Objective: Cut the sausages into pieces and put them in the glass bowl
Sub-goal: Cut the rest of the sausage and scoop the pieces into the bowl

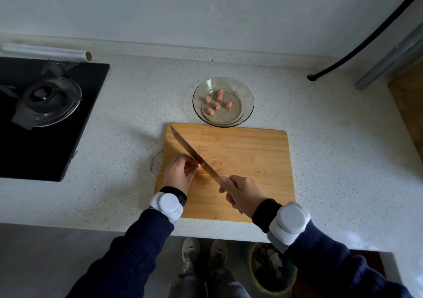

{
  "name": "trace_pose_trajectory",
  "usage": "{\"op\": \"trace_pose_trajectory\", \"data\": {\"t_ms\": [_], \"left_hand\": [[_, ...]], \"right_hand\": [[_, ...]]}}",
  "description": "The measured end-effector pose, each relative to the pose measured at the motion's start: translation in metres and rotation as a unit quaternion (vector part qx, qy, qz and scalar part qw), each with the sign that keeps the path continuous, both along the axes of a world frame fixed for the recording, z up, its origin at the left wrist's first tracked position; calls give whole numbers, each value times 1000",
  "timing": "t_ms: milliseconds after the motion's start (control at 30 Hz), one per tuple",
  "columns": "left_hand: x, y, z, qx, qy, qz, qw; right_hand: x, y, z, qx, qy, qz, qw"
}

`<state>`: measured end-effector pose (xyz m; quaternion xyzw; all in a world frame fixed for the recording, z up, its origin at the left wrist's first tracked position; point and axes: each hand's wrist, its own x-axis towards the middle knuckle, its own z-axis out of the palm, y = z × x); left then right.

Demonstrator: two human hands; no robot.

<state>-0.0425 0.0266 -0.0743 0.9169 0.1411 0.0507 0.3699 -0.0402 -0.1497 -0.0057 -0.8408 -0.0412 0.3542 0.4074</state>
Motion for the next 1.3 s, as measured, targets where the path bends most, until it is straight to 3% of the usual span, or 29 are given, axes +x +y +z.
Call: {"op": "trace_pose_trajectory", "data": {"t_ms": [1133,1300], "left_hand": [[4,6,-12,14,11,3,1000],[4,4,-11,9,19,0,1000]], "right_hand": [[7,8,-7,-16,17,19,1000],[7,8,-6,-1,54,-7,999]]}}
